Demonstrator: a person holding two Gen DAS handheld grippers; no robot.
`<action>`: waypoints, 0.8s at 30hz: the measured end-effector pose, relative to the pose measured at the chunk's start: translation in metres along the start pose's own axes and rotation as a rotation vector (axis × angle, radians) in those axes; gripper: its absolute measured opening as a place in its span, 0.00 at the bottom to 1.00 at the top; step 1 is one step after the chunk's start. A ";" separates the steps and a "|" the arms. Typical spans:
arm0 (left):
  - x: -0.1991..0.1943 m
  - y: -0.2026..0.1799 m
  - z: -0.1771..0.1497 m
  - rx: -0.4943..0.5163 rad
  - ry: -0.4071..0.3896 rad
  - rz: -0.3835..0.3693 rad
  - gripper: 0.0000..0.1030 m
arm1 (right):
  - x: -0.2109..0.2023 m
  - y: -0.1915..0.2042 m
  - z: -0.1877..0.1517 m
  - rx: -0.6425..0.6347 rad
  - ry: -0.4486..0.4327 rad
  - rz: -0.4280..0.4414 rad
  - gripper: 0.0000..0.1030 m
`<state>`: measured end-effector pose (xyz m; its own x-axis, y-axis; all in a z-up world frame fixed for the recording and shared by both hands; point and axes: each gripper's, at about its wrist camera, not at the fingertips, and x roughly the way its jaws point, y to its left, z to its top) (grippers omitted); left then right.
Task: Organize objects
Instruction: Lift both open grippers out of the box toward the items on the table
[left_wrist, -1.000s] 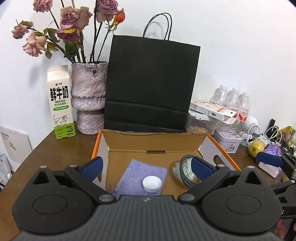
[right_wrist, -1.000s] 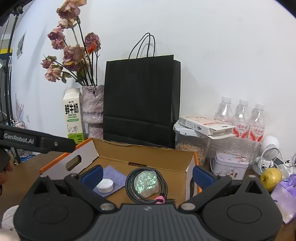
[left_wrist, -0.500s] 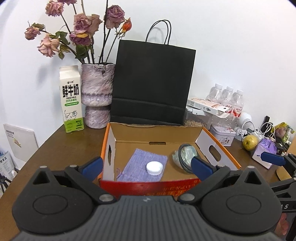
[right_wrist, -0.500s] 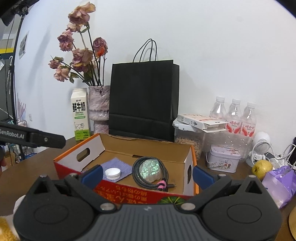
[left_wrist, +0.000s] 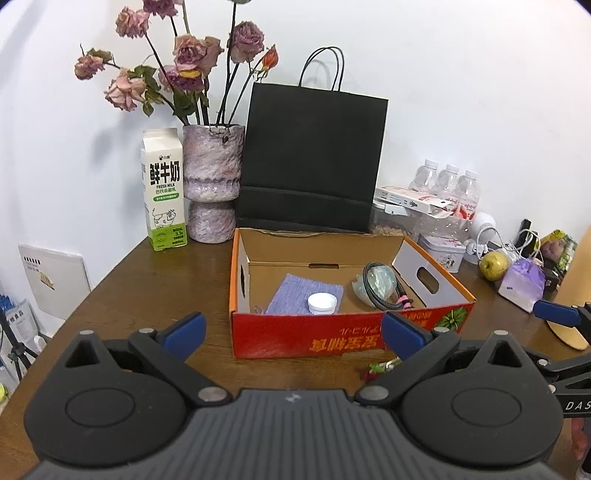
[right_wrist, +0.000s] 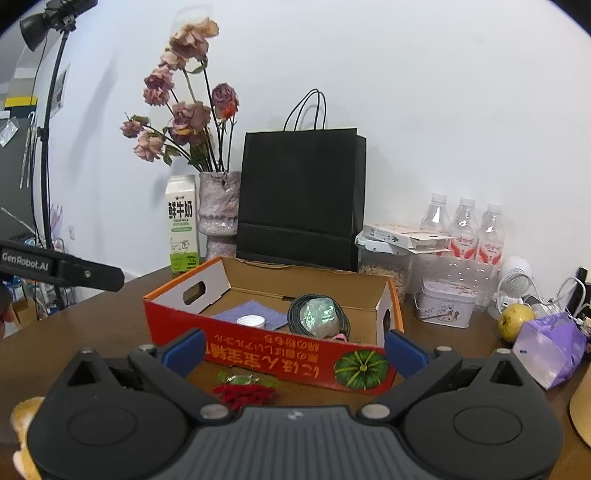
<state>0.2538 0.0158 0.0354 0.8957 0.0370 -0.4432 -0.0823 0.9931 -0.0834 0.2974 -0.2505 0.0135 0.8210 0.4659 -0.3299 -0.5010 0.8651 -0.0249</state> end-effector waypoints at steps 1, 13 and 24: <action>-0.004 0.000 -0.002 0.008 -0.005 0.000 1.00 | -0.004 0.001 -0.003 0.001 -0.001 -0.003 1.00; -0.042 0.012 -0.039 -0.001 -0.007 -0.040 1.00 | -0.039 0.017 -0.038 0.029 -0.005 -0.056 1.00; -0.055 0.031 -0.074 -0.008 -0.006 -0.003 1.00 | -0.054 0.033 -0.081 0.052 0.074 -0.084 1.00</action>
<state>0.1697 0.0362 -0.0092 0.8985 0.0350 -0.4375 -0.0833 0.9923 -0.0917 0.2148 -0.2622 -0.0461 0.8361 0.3778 -0.3977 -0.4145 0.9100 -0.0069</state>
